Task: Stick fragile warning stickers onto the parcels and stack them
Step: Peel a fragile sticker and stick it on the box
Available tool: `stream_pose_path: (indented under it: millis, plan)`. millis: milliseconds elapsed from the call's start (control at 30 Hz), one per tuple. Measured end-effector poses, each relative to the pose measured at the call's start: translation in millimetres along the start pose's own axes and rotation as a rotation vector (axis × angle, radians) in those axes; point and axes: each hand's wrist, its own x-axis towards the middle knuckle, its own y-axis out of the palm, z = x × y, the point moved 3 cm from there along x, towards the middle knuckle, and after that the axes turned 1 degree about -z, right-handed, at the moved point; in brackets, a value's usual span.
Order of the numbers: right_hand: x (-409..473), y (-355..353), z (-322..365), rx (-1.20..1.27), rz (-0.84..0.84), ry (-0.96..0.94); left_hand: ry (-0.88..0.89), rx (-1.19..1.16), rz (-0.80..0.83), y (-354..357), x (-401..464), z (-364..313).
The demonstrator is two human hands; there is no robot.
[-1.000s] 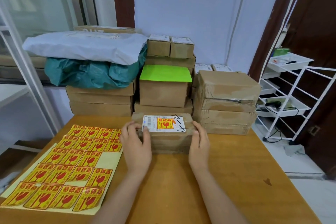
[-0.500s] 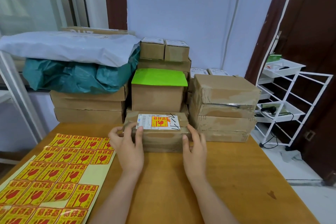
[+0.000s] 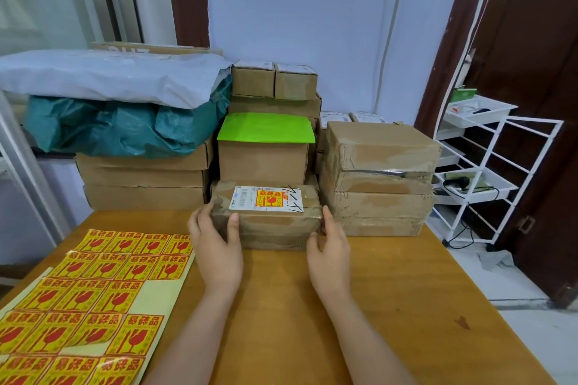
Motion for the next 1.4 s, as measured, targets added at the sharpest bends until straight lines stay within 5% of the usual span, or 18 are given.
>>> stream_pose_path:
  millis: [200,400,700,1033,1400]
  plan:
    - [-8,-10,8,-0.07,0.001,-0.062,0.203,0.096,-0.033,-6,-14,-9]
    - [-3,-34,20,0.009,-0.092,-0.114,0.394,-0.012,0.142,2,-31,-52]
    - [90,-171,54,-0.042,-0.471,-0.143,0.069,-0.23,0.467,58,-8,-141]
    - [138,-179,19,0.03,0.065,0.279,-0.311,-0.356,0.639,112,-9,-177]
    - [117,-191,34,0.214,-0.135,0.202,-0.448,-0.647,0.53,87,-7,-176]
